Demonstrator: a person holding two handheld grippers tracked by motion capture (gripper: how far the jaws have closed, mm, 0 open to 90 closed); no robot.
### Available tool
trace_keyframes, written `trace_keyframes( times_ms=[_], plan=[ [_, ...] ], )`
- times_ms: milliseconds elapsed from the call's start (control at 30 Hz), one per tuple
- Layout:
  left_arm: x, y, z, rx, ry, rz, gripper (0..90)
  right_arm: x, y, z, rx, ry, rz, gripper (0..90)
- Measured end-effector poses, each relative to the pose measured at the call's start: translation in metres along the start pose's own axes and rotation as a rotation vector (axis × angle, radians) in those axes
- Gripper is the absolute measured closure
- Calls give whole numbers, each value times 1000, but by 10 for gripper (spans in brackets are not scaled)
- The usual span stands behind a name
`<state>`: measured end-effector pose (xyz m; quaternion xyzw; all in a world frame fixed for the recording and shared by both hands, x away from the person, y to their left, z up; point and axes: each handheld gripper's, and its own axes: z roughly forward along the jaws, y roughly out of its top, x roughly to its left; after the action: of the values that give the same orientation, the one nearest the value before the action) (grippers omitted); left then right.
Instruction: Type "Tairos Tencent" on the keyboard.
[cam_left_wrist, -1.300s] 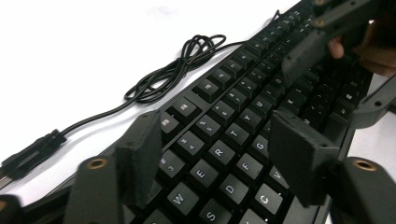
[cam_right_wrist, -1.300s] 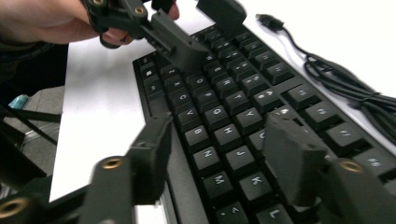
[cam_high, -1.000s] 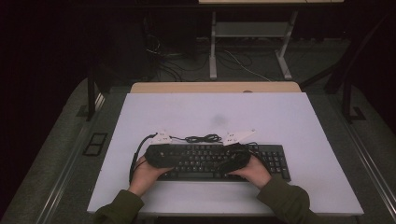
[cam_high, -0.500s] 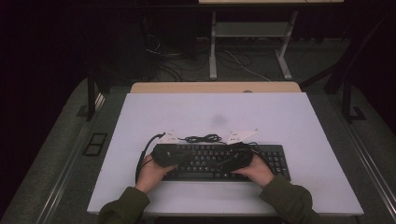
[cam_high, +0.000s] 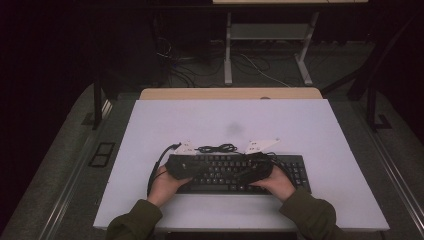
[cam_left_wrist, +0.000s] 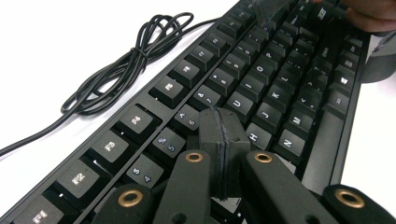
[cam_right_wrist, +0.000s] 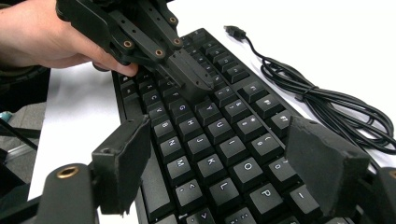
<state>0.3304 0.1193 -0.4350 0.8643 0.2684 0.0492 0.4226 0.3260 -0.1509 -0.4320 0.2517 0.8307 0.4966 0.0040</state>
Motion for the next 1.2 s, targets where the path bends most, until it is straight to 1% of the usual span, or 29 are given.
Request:
trace_keyframes(
  times_ms=[100,133,200,367,467,500,533,667,767,900,1200],
  plan=[
    [-2,0,-1,-5,-8,-5,890,-1,0,-3,-13,-1,5,215],
    [-2,1,-2,-9,-9,0,890,-2,0,-5,-16,-3,7,214],
    [-3,2,-4,-22,-8,-3,866,-3,-1,-7,-24,-4,6,213],
    [-4,2,-9,-48,-3,-16,736,-4,-3,-16,-25,-14,2,201],
    [-4,0,-11,-60,5,-25,639,-6,-4,-20,-26,-17,9,190],
    [-4,0,-12,-61,7,-25,607,-7,-5,-21,-36,-20,0,174],
    [-3,-1,-14,-65,8,-26,574,-7,-5,-22,-45,-23,2,172],
    [-5,-2,-18,-82,16,-28,450,-7,-6,-27,-54,-36,8,172],
    [-5,-4,-22,-91,16,-31,389,-6,-8,-31,-55,-50,4,153],
    [-5,-7,-27,-105,20,-36,331,-6,-11,-38,-65,-68,6,144],
    [-10,-13,-38,-125,26,-40,239,-9,-18,-56,-84,-104,12,144]
  ],
)
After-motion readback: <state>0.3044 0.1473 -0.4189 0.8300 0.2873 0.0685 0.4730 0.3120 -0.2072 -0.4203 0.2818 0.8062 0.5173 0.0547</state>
